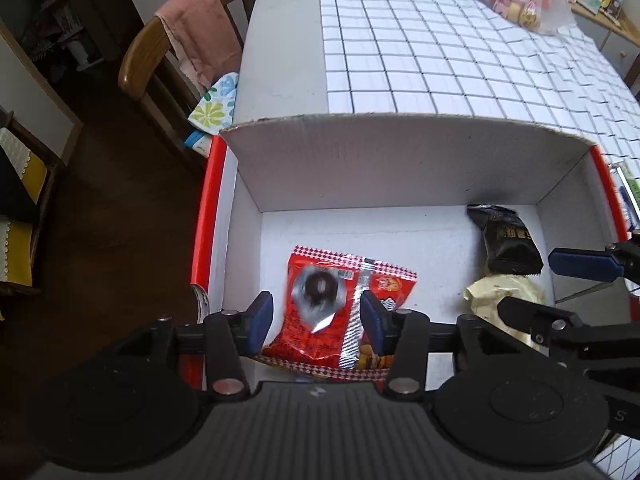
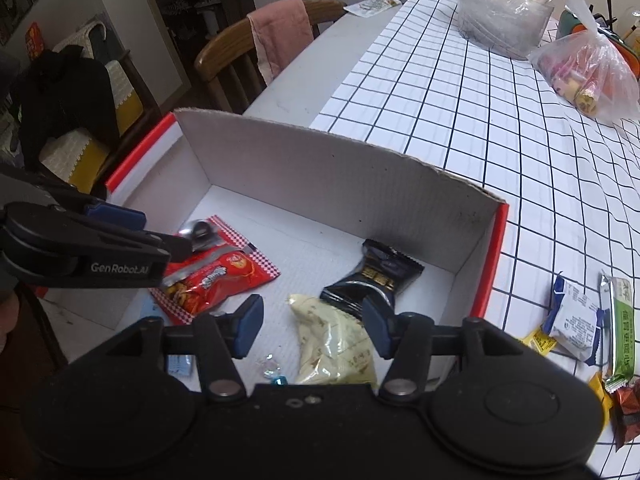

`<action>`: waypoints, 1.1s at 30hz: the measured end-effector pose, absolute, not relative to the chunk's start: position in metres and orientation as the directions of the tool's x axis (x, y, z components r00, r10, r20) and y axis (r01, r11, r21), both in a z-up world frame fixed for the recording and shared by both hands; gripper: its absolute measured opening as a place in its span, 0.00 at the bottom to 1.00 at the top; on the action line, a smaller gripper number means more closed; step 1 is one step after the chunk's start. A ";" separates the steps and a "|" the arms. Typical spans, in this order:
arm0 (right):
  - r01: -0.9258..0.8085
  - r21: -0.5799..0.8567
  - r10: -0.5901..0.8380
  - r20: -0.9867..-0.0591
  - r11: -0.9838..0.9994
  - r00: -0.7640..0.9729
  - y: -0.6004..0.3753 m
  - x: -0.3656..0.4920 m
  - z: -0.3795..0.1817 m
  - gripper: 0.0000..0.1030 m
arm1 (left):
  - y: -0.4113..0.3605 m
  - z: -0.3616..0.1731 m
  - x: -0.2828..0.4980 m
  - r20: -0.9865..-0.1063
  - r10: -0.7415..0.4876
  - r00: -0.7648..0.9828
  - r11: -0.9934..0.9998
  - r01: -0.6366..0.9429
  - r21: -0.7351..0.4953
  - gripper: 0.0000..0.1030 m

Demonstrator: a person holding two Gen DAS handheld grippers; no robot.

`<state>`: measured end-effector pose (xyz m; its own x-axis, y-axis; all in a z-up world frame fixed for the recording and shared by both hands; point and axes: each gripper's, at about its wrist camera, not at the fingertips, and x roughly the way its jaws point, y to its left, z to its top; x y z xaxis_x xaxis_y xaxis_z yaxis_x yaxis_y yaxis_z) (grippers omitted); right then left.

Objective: Organize snacks
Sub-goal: 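Open both tools to drop the chocolate and black bag into the box, then move both tools back to the snacks on the table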

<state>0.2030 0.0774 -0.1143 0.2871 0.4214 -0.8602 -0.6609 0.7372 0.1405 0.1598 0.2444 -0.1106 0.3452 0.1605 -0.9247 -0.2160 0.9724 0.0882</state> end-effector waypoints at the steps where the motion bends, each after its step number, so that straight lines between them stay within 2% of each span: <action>1: -0.660 0.144 0.427 -0.856 0.738 0.291 0.076 0.201 -0.112 0.56 | 0.244 -0.108 0.158 -0.923 0.158 0.351 0.973 -0.216 0.084 0.45; 6: -0.666 0.158 0.459 -0.834 0.729 0.305 0.067 0.192 -0.098 0.63 | 0.241 -0.097 0.148 -0.909 0.149 0.388 0.973 -0.219 0.066 0.45; 10: -0.665 0.168 0.481 -0.817 0.727 0.319 0.059 0.186 -0.088 0.69 | 0.238 -0.085 0.138 -0.893 0.139 0.427 0.974 -0.221 0.046 0.56; 20: -0.659 0.213 0.547 -0.759 0.722 0.354 0.032 0.169 -0.063 0.84 | 0.221 -0.059 0.111 -0.850 0.121 0.514 0.978 -0.209 0.012 0.60; 28: -0.666 0.256 0.608 -0.703 0.700 0.369 0.003 0.158 -0.042 0.87 | 0.196 -0.036 0.094 -0.808 0.110 0.579 0.979 -0.205 -0.014 0.61; 30: -0.666 0.267 0.620 -0.690 0.697 0.373 -0.008 0.156 -0.038 0.91 | 0.188 -0.031 0.092 -0.798 0.107 0.593 0.979 -0.202 -0.019 0.61; 33: -0.666 0.281 0.637 -0.671 0.692 0.379 -0.028 0.155 -0.033 0.95 | 0.172 -0.025 0.086 -0.783 0.100 0.615 0.979 -0.202 -0.034 0.69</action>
<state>0.1545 -0.0284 -0.0327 0.3789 0.6370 -0.6713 -0.6656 0.6915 0.2806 0.0862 0.1724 -0.0246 0.6146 0.0996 -0.7826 -0.2017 0.9789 -0.0338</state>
